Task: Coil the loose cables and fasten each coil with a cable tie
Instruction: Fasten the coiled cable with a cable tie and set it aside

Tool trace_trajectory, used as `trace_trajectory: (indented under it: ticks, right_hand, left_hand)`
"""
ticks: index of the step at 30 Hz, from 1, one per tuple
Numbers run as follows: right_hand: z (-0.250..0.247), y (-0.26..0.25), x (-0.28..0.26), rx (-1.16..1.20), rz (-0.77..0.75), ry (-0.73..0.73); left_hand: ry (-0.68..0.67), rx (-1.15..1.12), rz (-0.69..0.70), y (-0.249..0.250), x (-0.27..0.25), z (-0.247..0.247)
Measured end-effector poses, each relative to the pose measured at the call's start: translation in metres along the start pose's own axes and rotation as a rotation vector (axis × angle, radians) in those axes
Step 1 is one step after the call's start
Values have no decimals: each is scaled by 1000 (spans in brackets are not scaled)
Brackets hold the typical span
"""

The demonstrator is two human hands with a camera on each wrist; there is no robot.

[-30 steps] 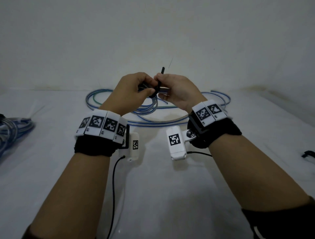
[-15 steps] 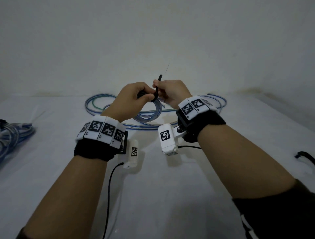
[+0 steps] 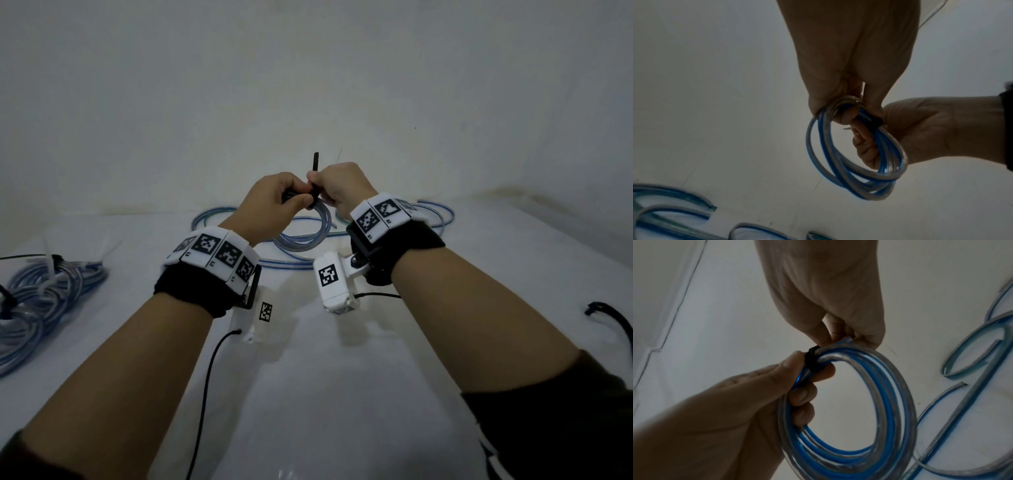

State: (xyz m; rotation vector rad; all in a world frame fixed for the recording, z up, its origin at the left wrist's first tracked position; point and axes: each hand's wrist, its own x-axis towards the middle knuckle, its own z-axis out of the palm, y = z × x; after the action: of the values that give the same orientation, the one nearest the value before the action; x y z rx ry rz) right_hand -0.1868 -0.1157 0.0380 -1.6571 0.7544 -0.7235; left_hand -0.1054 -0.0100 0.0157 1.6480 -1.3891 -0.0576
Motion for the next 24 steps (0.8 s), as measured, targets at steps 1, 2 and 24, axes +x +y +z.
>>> trace_trajectory:
  ticks: [1,2,24]
  right_hand:
    - [0,0,0,-12,6,8]
    - [0,-1,-1,-18,11,11]
    - [55,-7,-55,146,-111,-72]
  left_hand:
    - [-4,-10,-11,1,-2,0]
    - [-9,-9,-17,3,-3,-1]
    - [294,6,-174,-1,-39,-37]
